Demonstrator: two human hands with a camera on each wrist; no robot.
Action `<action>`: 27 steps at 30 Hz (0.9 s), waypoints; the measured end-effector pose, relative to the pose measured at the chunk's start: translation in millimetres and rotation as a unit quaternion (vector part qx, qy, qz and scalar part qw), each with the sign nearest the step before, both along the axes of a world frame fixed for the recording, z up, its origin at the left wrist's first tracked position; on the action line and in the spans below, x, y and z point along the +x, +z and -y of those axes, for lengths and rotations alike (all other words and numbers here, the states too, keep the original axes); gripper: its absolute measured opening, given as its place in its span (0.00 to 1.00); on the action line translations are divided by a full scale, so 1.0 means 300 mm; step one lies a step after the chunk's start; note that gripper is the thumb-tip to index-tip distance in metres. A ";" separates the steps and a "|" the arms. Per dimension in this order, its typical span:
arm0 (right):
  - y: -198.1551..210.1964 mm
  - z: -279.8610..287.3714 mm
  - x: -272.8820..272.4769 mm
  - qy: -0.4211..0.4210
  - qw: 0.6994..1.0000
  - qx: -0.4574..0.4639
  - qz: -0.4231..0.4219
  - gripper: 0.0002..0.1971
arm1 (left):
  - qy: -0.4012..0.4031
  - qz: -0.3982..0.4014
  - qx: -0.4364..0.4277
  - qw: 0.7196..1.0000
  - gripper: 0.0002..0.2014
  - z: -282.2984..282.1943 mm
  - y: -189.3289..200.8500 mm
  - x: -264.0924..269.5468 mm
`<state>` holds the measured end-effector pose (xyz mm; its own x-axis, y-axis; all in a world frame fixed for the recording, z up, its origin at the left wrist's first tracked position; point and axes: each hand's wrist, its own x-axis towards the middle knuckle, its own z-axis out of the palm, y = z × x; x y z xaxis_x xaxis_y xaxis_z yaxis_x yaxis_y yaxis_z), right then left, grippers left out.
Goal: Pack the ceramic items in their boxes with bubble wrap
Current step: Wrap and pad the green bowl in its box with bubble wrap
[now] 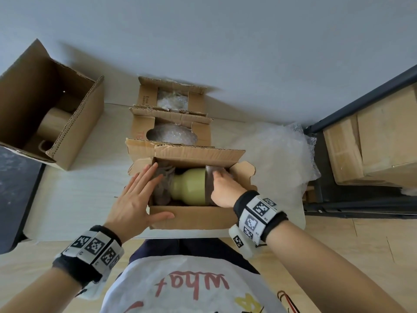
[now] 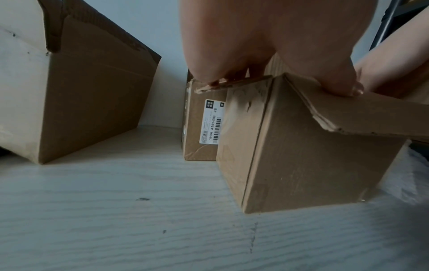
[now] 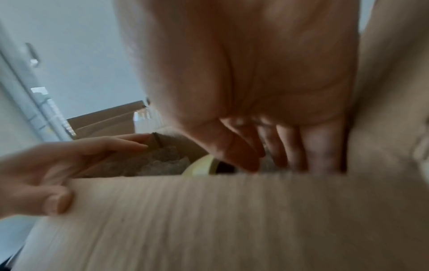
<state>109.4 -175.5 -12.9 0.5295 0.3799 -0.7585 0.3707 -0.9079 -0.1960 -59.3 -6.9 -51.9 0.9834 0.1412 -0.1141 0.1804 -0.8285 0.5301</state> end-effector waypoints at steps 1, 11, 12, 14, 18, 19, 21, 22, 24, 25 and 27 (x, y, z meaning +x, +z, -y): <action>-0.004 -0.006 0.001 0.003 0.999 -0.023 -0.040 0.30 | -0.005 -0.007 0.008 1.000 0.50 0.000 0.002 0.000; 0.133 0.077 0.072 -0.162 0.935 0.313 -0.028 0.12 | -0.001 -0.044 0.053 0.998 0.53 0.012 0.005 0.000; 0.168 0.113 0.089 -0.201 0.905 0.375 0.012 0.09 | 0.000 -0.043 0.049 0.998 0.53 0.012 0.005 0.000; 0.199 0.189 0.145 -0.221 0.868 0.425 0.126 0.06 | 0.000 -0.042 0.039 0.998 0.53 0.006 0.007 0.000; 0.095 0.319 0.298 -0.168 0.911 0.257 0.275 0.11 | -0.013 -0.049 0.041 0.998 0.51 -0.003 0.019 0.001; 0.046 0.338 0.325 -0.153 0.927 0.201 0.278 0.15 | -0.016 -0.051 0.044 0.998 0.51 -0.003 0.022 0.001; -0.046 0.363 0.352 -0.128 0.947 0.115 0.271 0.25 | -0.018 -0.057 0.049 0.997 0.51 -0.003 0.030 0.001; -0.085 0.375 0.359 -0.111 0.954 0.078 0.268 0.29 | -0.017 -0.059 0.051 0.997 0.51 -0.003 0.033 0.001; -0.146 0.396 0.372 -0.076 0.963 0.016 0.258 0.33 | -0.012 -0.058 0.058 0.997 0.52 -0.003 0.038 0.003; -0.169 0.406 0.376 -0.065 0.966 -0.003 0.251 0.34 | -0.008 -0.060 0.062 0.996 0.53 -0.003 0.040 0.005; -0.197 0.419 0.379 -0.062 0.967 -0.021 0.245 0.33 | 0.001 -0.060 0.067 0.996 0.55 -0.003 0.041 0.007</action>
